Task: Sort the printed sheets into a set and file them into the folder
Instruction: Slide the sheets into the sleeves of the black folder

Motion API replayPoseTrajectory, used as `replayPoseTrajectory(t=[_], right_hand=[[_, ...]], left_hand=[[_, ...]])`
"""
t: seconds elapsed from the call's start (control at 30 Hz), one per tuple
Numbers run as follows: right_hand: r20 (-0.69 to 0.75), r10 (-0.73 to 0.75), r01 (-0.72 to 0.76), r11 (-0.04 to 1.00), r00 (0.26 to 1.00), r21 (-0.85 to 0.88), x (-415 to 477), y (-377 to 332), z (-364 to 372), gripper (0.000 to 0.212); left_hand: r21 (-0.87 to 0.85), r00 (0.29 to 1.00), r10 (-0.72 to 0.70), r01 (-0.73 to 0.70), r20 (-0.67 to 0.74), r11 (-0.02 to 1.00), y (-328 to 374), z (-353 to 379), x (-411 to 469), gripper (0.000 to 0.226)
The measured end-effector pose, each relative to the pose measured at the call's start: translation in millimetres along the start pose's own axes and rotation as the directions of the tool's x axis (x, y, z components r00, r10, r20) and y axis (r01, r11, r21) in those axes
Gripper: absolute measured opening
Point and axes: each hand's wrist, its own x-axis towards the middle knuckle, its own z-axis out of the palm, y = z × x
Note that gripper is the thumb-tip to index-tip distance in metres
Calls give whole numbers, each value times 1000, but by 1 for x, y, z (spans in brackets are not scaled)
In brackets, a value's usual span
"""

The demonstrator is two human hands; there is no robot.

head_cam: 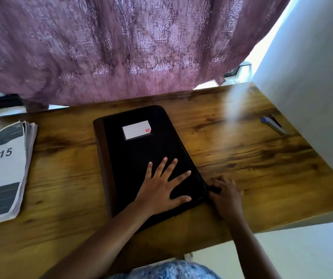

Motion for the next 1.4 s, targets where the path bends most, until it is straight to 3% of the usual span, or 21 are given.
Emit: replayPoseTrajectory(t=[0.17, 0.33, 0.47, 0.57, 0.67, 0.7, 0.77, 0.8, 0.87, 0.9, 0.97, 1.03, 1.17, 1.27, 1.33, 1.4], right_hand=[[124, -281, 281, 960, 952, 20, 65, -4, -5, 14], [222, -363, 368, 930, 905, 22, 135, -25, 2, 8], [296, -312, 338, 940, 903, -41, 196, -58, 11, 15], [299, -353, 369, 929, 887, 3, 235, -85, 18, 15], [298, -377, 380, 924, 877, 49, 263, -106, 19, 12], [307, -379, 382, 923, 873, 51, 270, -110, 19, 9], [345, -392, 394, 917, 853, 65, 281, -113, 21, 10], [353, -401, 405, 912, 846, 65, 284, -112, 22, 18], [344, -424, 431, 900, 838, 62, 287, -109, 24, 26], [338, -437, 442, 894, 834, 67, 290, -108, 26, 27], [332, -449, 452, 889, 829, 73, 295, -109, 29, 21], [331, -481, 475, 874, 812, 104, 305, -113, 32, 11], [406, -561, 505, 827, 721, 246, 341, -128, 40, 8], [471, -599, 514, 800, 648, 310, 367, -145, 45, 11], [595, -598, 536, 786, 537, 307, 382, -161, 49, 16], [703, -608, 645, 713, 370, 277, 396, -179, 55, 21]], left_hand=[[-39, 999, -8, 7, -41, 999, -1, 0, 2, 76], [3, 997, 19, -19, -68, 1000, -4, 1, 5, 78], [-7, 999, 20, -21, -51, 1000, -4, 0, 5, 80], [-109, 1000, 11, -14, -24, 994, -11, -5, 6, 75], [-393, 1000, 19, -18, -3, 919, -45, -28, 25, 63], [-419, 999, 8, -23, -38, 908, -59, -34, 36, 60], [-297, 975, -144, 89, -169, 951, -91, -42, 60, 58], [-224, 936, -287, 241, -204, 944, -107, -47, 71, 63], [-111, 797, -585, 574, -149, 811, -126, -52, 86, 72], [-87, 734, -673, 668, -89, 739, -130, -51, 91, 74], [-120, 692, -721, 714, -23, 689, -130, -45, 96, 78], [-143, 702, -711, 700, -37, 699, -126, -37, 96, 85], [-140, 709, -703, 692, -54, 708, -130, -30, 93, 97], [-136, 711, -701, 691, -52, 710, -128, -30, 95, 92], [-135, 731, -681, 672, -37, 728, -132, -33, 93, 87], [-85, 804, -594, 593, 12, 801, -152, -41, 80, 83]])
